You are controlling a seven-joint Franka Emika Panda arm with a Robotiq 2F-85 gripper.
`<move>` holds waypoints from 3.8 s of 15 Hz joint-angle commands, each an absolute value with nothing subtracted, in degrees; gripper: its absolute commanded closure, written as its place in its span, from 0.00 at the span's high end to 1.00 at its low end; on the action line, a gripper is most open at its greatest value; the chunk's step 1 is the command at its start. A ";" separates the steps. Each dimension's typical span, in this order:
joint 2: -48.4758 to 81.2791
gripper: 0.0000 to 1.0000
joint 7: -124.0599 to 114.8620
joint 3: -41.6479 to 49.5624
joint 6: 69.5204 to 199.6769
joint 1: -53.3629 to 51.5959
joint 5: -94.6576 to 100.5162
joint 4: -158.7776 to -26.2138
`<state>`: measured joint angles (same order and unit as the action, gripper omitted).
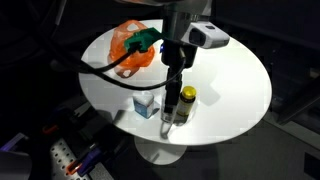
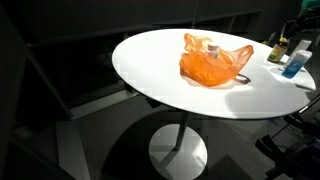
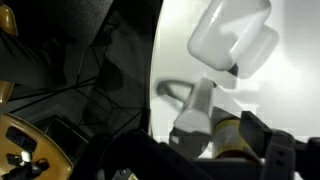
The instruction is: Pick up the longest white container from the table and put it in the orange plastic bag
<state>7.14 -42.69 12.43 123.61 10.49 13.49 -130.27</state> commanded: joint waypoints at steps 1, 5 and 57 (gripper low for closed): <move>7.91 0.56 -44.67 13.09 124.24 9.92 14.92 -129.64; 6.39 0.25 -43.72 12.97 123.55 9.79 14.65 -130.13; 3.09 0.10 -11.29 -4.50 112.18 -4.91 8.47 -115.51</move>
<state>2.00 -12.38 -3.69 111.57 -4.01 6.85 -117.01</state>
